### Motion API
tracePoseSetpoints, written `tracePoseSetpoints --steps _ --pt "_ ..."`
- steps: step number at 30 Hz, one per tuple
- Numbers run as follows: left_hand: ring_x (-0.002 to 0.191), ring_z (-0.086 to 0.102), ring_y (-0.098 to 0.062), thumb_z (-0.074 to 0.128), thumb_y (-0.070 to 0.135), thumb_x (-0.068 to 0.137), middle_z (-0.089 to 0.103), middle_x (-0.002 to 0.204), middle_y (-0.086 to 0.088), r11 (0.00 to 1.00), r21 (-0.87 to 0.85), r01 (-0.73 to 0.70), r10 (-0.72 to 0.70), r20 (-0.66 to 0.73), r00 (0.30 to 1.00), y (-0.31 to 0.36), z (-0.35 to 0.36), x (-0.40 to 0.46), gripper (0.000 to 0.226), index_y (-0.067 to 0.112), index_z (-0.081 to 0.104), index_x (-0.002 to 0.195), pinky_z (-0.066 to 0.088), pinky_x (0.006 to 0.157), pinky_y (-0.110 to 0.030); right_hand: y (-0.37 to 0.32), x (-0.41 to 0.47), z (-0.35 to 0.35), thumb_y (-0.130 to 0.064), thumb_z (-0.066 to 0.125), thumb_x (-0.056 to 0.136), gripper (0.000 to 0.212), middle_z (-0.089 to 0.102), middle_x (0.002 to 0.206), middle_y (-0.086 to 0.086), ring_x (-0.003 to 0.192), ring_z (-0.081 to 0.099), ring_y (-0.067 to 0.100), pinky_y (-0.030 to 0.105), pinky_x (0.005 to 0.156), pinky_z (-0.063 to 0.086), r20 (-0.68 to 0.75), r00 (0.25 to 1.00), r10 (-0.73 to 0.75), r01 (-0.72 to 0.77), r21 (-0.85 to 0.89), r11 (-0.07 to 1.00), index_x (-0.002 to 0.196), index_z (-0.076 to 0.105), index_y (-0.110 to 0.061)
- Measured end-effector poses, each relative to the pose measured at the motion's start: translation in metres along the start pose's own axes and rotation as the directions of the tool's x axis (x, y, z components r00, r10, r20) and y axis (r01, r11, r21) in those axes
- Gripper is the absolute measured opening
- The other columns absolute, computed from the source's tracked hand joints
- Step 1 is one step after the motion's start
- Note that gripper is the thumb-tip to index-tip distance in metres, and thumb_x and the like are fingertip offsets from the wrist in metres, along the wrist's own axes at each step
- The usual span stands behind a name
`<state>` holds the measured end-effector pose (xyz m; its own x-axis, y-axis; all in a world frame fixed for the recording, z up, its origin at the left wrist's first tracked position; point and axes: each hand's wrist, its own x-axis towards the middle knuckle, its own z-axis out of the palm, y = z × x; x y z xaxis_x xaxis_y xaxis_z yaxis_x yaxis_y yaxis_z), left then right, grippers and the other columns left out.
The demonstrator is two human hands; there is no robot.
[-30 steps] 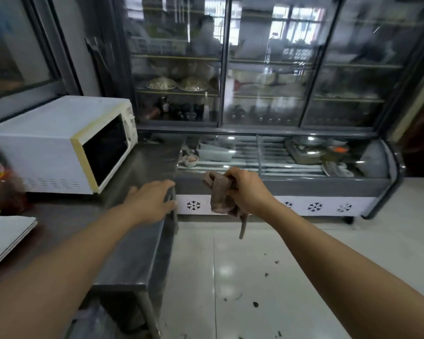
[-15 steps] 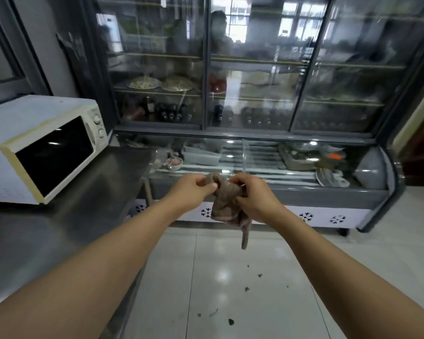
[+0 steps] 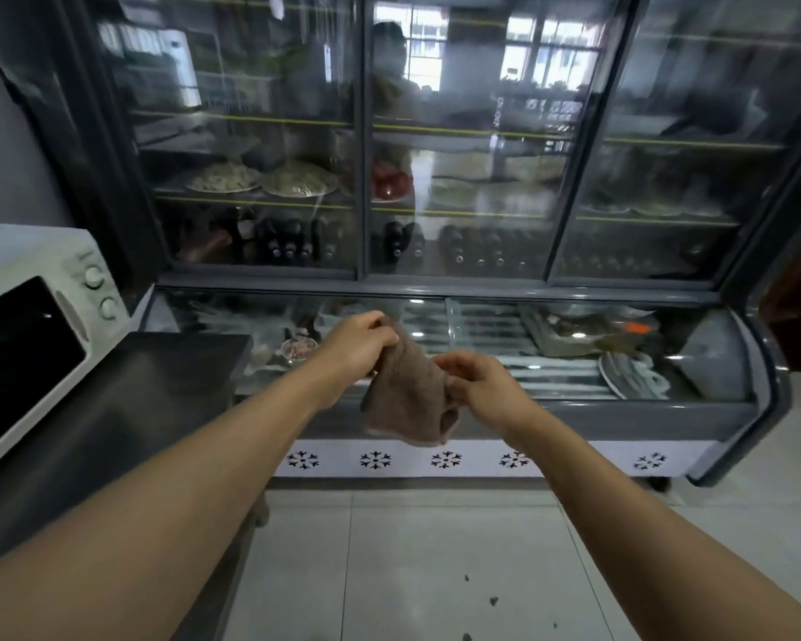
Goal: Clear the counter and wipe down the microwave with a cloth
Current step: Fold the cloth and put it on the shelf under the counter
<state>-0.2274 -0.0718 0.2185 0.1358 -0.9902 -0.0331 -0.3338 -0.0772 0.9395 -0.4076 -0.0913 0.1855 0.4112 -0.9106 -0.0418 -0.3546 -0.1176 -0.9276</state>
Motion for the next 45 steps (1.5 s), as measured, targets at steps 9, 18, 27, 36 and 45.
tracePoseSetpoints --steps 9,18,27,36,45 --pt "0.061 0.045 -0.011 0.037 0.015 0.096 0.046 0.066 0.002 1.0 -0.005 -0.028 0.028 -0.036 0.999 0.007 -0.027 0.087 0.029 0.023 0.046 0.07 0.03 0.06 -0.028 -0.007 0.108 -0.006 -0.008 0.045 0.094 0.043 0.055 0.127 0.01 0.115 0.052 0.022 0.038 0.1 0.041 0.146 0.974 0.171 -0.183 0.073 0.98 0.137 0.04 -0.011" --pt "0.063 0.052 -0.006 0.037 0.015 0.094 0.055 0.065 0.01 0.985 -0.17 -0.007 -0.028 -0.2 0.979 0.008 -0.036 0.157 0.031 0.027 0.053 0.071 0.036 0.063 -0.026 0.001 0.206 -0.031 -0.031 0.042 0.095 0.043 0.055 0.121 0.016 0.113 0.05 0.031 0.046 0.104 0.038 0.626 0.778 0.045 -0.384 0.418 0.823 0.131 0.051 -0.008" --pt "0.096 0.057 -0.036 0.033 0.023 0.1 0.059 0.107 -0.023 0.893 0.186 0.41 -0.173 -0.699 0.694 -0.012 -0.031 0.177 0.026 0.005 0.049 0.109 0.045 0.079 -0.042 0.005 0.298 -0.032 0.008 0.066 0.08 0.044 0.062 0.107 0.013 0.09 0.062 0.024 0.032 0.073 0.054 0.385 0.922 0.053 -0.173 0.287 0.942 0.121 0.052 0.0" --pt "0.084 0.057 -0.022 0.062 0.027 0.089 0.057 0.104 -0.013 0.9 -0.314 0.301 -0.413 -0.835 0.365 -0.042 -0.04 0.156 0.035 0.012 0.047 0.117 0.051 0.067 -0.035 0.013 0.325 0.026 -0.002 0.051 0.094 0.028 0.069 0.085 0.012 0.068 0.067 0.013 0.019 0.055 0.051 0.518 0.841 -0.156 -0.003 0.293 0.956 0.107 0.061 -0.024" --pt "0.094 0.055 -0.014 0.07 -0.013 0.068 0.061 0.109 -0.005 0.842 -0.163 0.514 -0.487 -0.64 0.595 -0.112 -0.091 0.159 0.049 0.015 0.065 0.108 0.042 0.061 -0.007 0.012 0.373 0.101 0.011 0.075 0.067 0.045 0.063 0.101 0.001 0.095 0.06 0.014 0.027 0.087 0.05 0.723 0.684 -0.1 0.146 -0.001 0.989 0.106 0.064 -0.01"
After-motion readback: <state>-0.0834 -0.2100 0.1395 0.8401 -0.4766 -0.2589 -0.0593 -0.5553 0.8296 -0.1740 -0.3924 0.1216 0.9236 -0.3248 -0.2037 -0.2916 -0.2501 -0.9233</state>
